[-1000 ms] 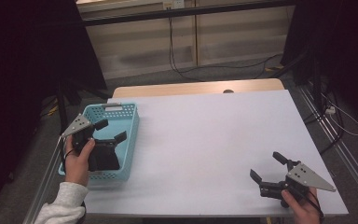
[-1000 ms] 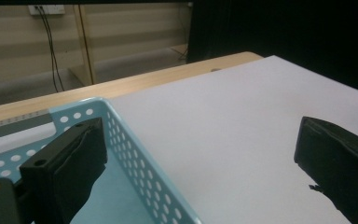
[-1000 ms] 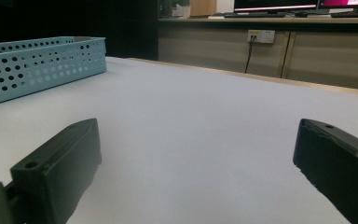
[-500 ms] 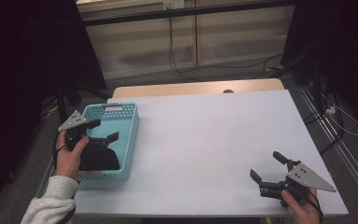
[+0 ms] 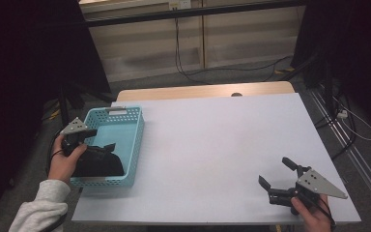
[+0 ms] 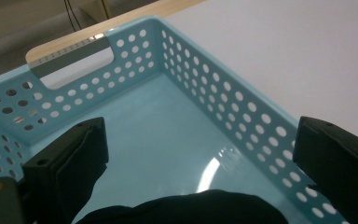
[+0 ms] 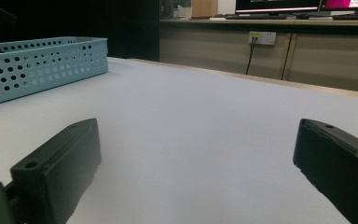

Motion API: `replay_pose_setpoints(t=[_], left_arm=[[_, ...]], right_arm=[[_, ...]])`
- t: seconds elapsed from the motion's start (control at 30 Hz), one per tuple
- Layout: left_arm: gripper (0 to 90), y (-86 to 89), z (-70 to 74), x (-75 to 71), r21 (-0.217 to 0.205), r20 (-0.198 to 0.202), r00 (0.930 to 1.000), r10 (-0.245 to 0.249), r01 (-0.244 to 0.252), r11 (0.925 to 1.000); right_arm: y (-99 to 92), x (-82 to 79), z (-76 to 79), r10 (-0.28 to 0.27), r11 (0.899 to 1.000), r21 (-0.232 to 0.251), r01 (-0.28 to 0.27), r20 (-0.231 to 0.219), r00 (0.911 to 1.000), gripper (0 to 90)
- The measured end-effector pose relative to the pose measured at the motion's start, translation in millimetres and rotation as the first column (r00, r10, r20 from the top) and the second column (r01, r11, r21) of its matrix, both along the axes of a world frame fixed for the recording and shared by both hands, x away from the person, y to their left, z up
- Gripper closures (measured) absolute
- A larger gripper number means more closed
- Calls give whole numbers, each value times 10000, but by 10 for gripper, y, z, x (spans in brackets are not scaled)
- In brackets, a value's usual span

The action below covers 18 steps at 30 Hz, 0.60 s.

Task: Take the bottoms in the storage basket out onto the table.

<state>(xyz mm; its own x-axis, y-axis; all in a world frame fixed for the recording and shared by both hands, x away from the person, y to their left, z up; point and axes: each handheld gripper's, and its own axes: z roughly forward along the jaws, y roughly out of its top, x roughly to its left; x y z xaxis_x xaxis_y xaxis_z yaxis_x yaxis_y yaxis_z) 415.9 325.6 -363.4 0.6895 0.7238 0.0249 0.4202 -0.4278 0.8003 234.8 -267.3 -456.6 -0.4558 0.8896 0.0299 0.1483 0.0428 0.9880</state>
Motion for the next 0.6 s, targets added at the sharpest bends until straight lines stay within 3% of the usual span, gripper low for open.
replay_pose_setpoints(t=[0.6], left_arm=[[39, 120, -207, 117, 932, -1157, 9933, 34, 74, 9956]], right_arm=[[4, -1, -4, 62, 10000, 26, -62, -75, 10000, 0]])
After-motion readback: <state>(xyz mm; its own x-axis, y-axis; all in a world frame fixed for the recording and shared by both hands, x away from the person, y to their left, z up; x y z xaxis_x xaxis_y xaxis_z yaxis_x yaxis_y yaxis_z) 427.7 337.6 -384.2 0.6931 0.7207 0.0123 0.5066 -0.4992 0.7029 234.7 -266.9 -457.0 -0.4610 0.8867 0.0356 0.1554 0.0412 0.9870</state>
